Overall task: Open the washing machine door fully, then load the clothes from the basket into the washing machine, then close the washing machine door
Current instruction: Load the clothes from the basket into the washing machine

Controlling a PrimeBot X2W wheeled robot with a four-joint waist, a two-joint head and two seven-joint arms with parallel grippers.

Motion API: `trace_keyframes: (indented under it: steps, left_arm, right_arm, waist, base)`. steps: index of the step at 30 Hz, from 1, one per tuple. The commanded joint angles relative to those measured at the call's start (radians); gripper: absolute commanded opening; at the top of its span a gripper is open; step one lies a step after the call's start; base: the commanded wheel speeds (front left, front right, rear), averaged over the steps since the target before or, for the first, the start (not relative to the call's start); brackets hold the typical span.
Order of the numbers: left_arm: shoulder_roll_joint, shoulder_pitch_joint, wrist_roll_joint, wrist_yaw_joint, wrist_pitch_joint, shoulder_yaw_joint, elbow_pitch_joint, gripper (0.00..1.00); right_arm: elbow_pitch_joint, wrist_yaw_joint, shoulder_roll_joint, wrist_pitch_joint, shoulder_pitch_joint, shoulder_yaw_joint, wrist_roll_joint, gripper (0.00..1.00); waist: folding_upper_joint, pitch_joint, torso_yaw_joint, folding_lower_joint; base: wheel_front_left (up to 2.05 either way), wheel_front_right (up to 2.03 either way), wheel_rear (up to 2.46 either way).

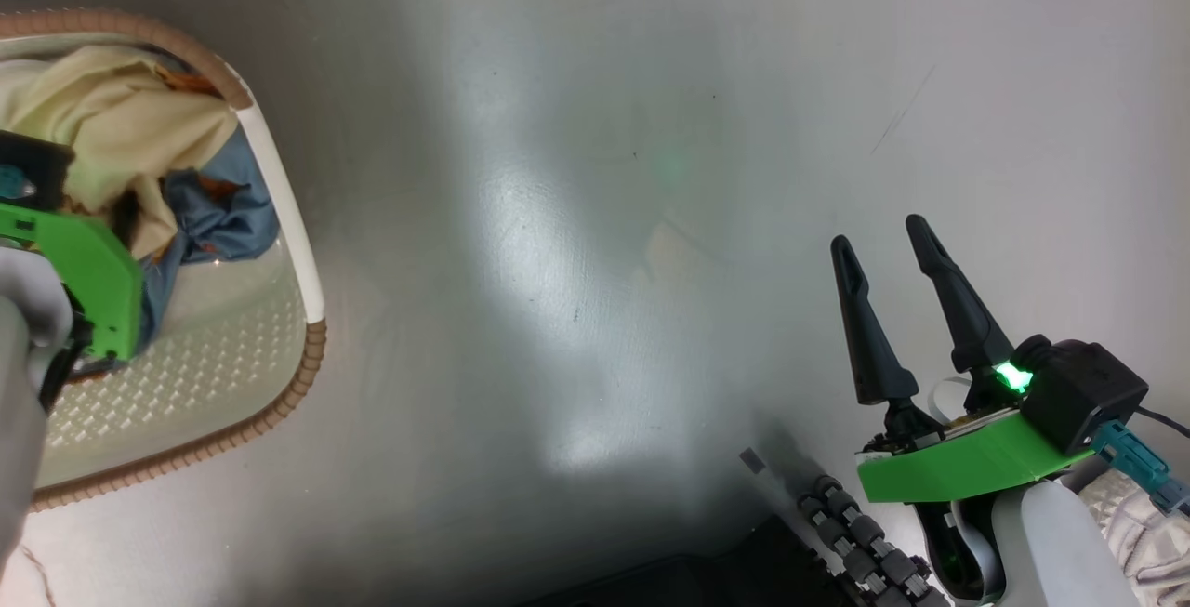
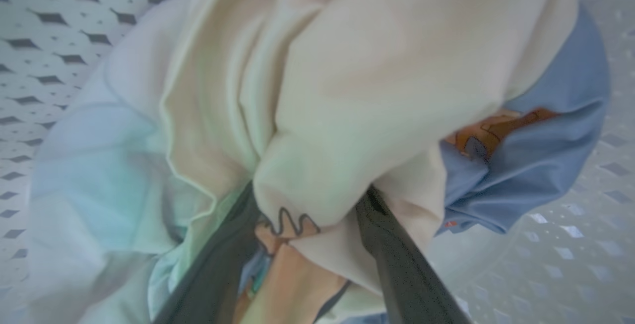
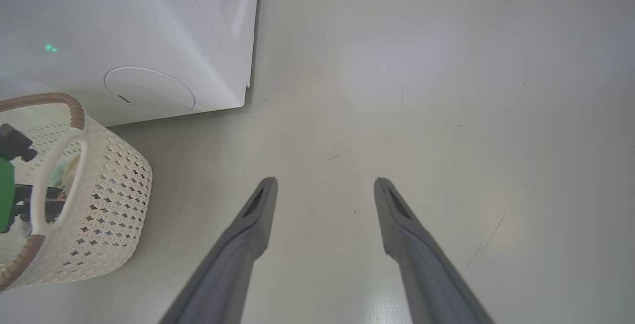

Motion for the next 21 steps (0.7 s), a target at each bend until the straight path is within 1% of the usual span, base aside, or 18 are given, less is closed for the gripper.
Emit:
trace_keyframes:
  steps: [1,2,6,12,17,21]
  left_arm:
    - [0.033,0.005,-0.008,-0.003,-0.008,0.013,0.003,0.07]
    - [0.028,0.007,-0.012,-0.003,-0.012,0.008,0.006,0.0]
    - [0.023,0.006,-0.026,-0.003,-0.054,0.001,0.017,0.0]
    - [0.02,0.022,-0.044,-0.002,-0.145,0.01,0.04,0.0]
    - [-0.002,0.065,-0.061,0.012,-0.24,0.029,0.04,0.0]
    - [-0.017,0.108,-0.076,0.035,-0.266,0.061,0.006,0.0]
  right_arm:
    - [-0.018,0.002,-0.003,-0.012,0.063,0.017,0.002,1.0]
    - [-0.018,0.002,-0.003,-0.012,0.062,0.016,0.003,1.0]
    - [-0.022,0.002,-0.003,-0.012,0.049,0.019,0.007,1.0]
    - [-0.018,0.002,-0.003,-0.012,0.004,0.025,0.021,1.0]
    - [0.0,0.002,-0.003,-0.012,-0.023,0.02,0.027,1.0]
    - [0.013,0.002,-0.003,-0.012,-0.033,0.015,0.027,1.0]
  waist:
    - [-0.0001,-0.001,0.0,0.0]
    - [-0.0001,-0.002,0.0,0.0]
    - [-0.0001,-0.009,0.0,0.0]
    - [-0.0001,-0.033,-0.004,0.0]
    - [-0.0001,-0.098,0.011,0.0]
    - [-0.0001,-0.159,0.031,0.0]
  base:
    - [0.0,0.0,0.0]
    - [0.0,0.0,0.0]
    - [0.0,0.0,0.0]
    - [0.0,0.0,0.0]
    - [0.0,0.0,0.0]
    - [0.0,0.0,0.0]
